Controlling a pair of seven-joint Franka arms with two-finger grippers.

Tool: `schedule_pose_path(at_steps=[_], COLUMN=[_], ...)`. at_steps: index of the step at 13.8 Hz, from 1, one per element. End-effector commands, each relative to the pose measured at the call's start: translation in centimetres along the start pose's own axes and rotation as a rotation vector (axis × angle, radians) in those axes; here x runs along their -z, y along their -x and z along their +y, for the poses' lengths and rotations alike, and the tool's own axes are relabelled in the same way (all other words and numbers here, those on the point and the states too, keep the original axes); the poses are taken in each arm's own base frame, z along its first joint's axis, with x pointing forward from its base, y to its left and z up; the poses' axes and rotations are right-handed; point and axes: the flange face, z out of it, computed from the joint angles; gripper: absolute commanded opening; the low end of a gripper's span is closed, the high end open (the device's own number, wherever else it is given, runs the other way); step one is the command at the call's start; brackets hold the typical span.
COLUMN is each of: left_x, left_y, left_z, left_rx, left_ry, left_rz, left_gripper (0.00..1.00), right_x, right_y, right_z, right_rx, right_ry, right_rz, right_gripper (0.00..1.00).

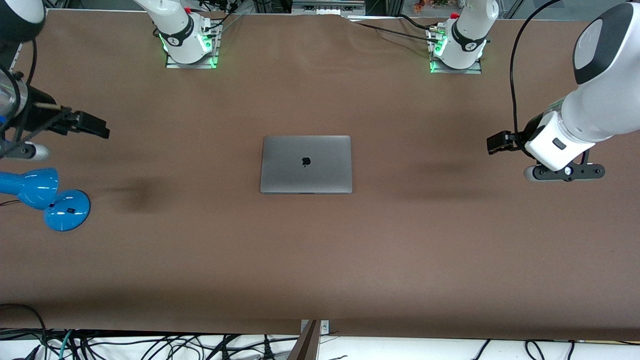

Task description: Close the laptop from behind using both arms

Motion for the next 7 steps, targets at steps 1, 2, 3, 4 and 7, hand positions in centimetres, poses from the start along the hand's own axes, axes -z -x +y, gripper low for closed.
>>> schedule_pose_path(at_steps=[1, 2, 3, 4, 7], left_x=[1.3, 1.7, 2.4, 3.1, 5.7], left_y=[2.4, 2.8, 3.3, 3.8, 5.1], left_z=[0.3, 0.4, -0.1, -0.5, -3.4], left_rx=[-0.024, -0.036, -0.037, -0.054, -0.088], left_ry=[-0.073, -0.07, -0.072, -0.075, -0.035], left_rz=[0.014, 0.018, 0.03, 0.042, 0.073], left_gripper=[1.0, 1.0, 1.0, 1.0, 1.0], right_x=[0.3, 0.4, 0.3, 0.5, 0.7], right_y=[3.1, 3.4, 3.4, 3.3, 3.0], right_z=[0.4, 0.4, 0.4, 0.6, 1.1], right_rx=[0.015, 0.016, 0.016, 0.021, 0.02], right_ry=[0.024, 0.026, 0.027, 0.042, 0.081], right_rz=[-0.008, -0.008, -0.008, 0.011, 0.048], right_gripper=[1.0, 1.0, 1.0, 1.0, 1.0])
